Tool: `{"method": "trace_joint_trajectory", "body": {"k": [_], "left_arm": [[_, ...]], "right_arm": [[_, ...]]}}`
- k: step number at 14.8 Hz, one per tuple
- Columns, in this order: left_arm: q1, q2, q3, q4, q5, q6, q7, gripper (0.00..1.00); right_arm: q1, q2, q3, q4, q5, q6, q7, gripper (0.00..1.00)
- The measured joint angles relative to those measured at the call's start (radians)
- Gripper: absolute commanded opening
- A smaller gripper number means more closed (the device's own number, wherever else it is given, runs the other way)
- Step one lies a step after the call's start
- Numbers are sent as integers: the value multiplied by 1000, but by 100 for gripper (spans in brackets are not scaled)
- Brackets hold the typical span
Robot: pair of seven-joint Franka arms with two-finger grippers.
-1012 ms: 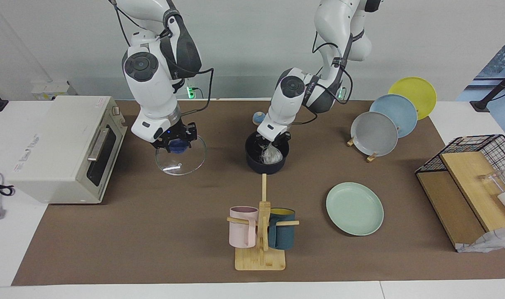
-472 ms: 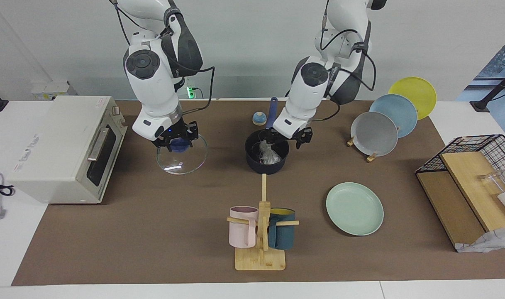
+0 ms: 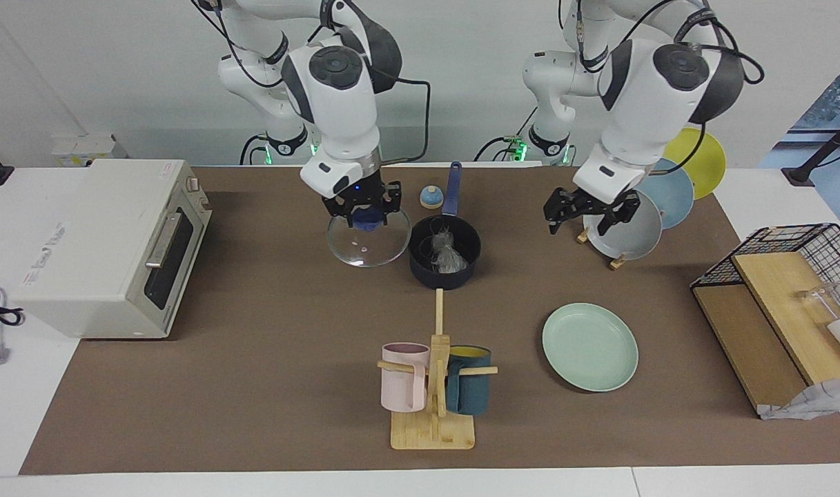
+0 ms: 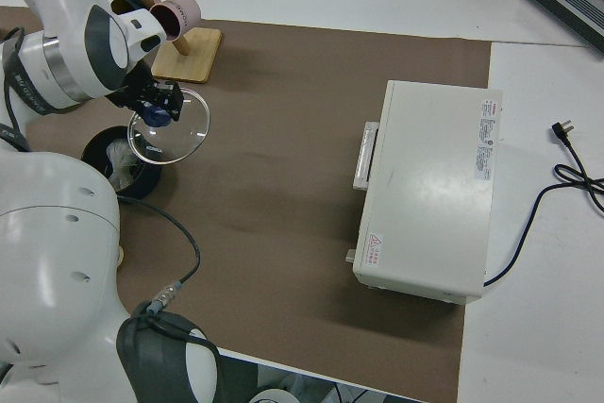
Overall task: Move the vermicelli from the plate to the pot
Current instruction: 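Withdraw the left gripper while the right gripper carries the lid toward the pot, then lower the glass lid onto the black pot with the right gripper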
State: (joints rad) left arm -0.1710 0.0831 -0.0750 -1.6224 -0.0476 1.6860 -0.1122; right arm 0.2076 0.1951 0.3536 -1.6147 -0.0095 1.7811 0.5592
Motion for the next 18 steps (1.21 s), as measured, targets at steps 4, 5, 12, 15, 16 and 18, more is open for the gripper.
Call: {"method": "trace_joint_trajectory", "body": {"k": [4, 5, 12, 15, 16, 18], "left_arm": [[38, -27, -1, -2, 54, -76, 62, 100], [38, -29, -2, -2, 58, -86, 62, 100], [80, -41, -3, -14, 48, -113, 66, 100], [80, -42, -4, -15, 34, -113, 66, 100], [80, -42, -5, -15, 33, -113, 66, 100], [80, -46, -5, -15, 20, -113, 65, 100]], "right_arm": [[145, 71, 2, 20, -37, 97, 197, 0], [171, 93, 2, 20, -66, 108, 228, 0], [244, 184, 0, 23, -150, 201, 314, 0], [243, 194, -5, 20, -151, 208, 314, 0], [243, 195, -6, 18, -151, 210, 314, 0], [242, 197, -7, 14, -151, 216, 314, 0]]}}
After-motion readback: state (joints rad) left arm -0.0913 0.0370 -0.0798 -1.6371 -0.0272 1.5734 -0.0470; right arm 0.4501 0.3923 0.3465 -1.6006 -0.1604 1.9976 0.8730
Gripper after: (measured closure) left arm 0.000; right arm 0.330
